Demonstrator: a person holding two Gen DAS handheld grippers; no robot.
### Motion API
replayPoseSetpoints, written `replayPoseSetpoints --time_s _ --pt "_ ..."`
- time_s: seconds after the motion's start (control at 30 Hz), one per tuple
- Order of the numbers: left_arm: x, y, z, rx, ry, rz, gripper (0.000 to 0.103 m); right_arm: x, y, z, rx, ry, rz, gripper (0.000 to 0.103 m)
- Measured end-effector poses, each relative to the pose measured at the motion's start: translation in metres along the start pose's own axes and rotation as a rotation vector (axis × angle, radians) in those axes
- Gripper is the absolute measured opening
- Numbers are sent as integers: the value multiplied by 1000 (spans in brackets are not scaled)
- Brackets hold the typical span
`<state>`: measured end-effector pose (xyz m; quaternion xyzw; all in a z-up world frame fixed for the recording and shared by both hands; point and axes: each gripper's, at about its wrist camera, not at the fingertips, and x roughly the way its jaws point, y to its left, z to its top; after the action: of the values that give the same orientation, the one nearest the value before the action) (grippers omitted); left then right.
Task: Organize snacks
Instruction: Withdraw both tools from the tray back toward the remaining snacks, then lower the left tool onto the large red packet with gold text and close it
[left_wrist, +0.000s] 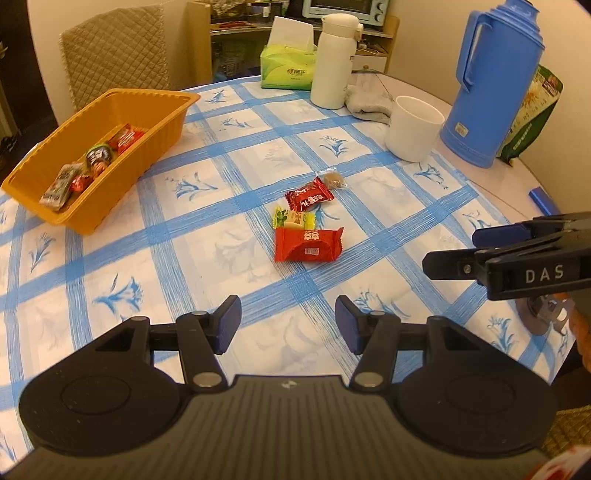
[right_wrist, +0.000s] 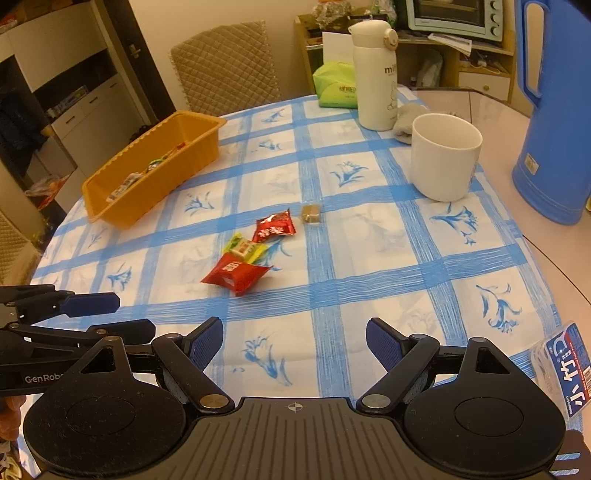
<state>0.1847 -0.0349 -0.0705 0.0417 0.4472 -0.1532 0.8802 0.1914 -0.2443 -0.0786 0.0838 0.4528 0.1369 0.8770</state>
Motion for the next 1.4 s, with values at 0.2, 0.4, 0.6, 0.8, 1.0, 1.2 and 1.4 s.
replayPoseSetpoints --time_s 0.2,0.4,0.6,0.8,1.0,1.2,1.4 --pt "17 1 6 56 -6 -6 54 7 -5 2 26 -2 -21 84" --pt "36 0 12 124 -1 -5 53 14 -11 3 54 2 -41 84" --pt "56 1 19 174 9 -5 54 18 -17 3 83 6 -59 84" --pt "75 -3 27 230 11 -23 54 22 -23 4 113 7 -80 84" --pt "90 -9 35 272 15 -37 53 25 -29 6 140 2 -99 84" --pt "100 -16 43 298 16 -61 54 29 -37 10 166 -2 -114 84" --pt "107 -20 46 308 31 -95 50 31 -44 14 186 -9 -125 84"
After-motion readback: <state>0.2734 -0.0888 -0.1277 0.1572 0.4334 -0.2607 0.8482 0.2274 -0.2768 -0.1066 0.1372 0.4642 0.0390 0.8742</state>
